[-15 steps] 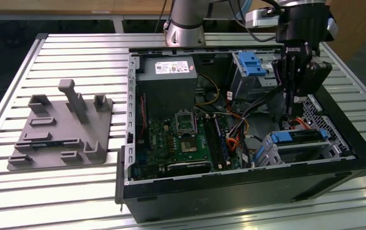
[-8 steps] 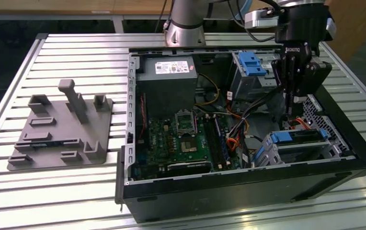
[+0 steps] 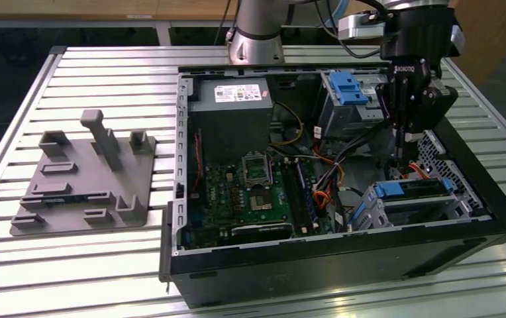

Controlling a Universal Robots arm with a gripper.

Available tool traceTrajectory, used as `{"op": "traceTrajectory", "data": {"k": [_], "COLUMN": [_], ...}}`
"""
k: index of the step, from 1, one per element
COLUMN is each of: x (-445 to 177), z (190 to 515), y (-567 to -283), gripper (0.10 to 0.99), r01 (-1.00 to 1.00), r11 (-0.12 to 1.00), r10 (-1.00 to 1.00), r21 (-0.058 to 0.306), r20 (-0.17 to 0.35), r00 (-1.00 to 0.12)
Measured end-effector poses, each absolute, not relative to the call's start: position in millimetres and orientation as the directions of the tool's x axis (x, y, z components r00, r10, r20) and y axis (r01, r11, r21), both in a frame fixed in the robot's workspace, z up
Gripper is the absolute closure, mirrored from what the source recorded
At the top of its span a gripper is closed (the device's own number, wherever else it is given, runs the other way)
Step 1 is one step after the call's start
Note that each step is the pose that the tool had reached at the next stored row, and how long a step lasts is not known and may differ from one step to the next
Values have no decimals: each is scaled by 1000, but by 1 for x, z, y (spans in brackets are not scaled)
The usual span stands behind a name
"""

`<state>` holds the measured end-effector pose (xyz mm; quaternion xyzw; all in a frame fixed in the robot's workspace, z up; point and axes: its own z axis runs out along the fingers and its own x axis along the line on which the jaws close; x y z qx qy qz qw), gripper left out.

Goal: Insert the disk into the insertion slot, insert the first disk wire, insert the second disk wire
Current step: 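Insert the second disk wire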

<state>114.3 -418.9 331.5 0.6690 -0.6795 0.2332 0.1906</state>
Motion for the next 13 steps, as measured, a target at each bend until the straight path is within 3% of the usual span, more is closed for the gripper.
{"op": "traceTrajectory", "data": {"k": [7,13], "x": [116,128], "z": [331,331], "y": [-419,-420], "gripper": [945,945], "r01": [-998,-999], "r11": [-3,-3], "r10": [-821,-822], "r21": [-62,-39], "r20": [571,569], "r00": [-33,-20]}}
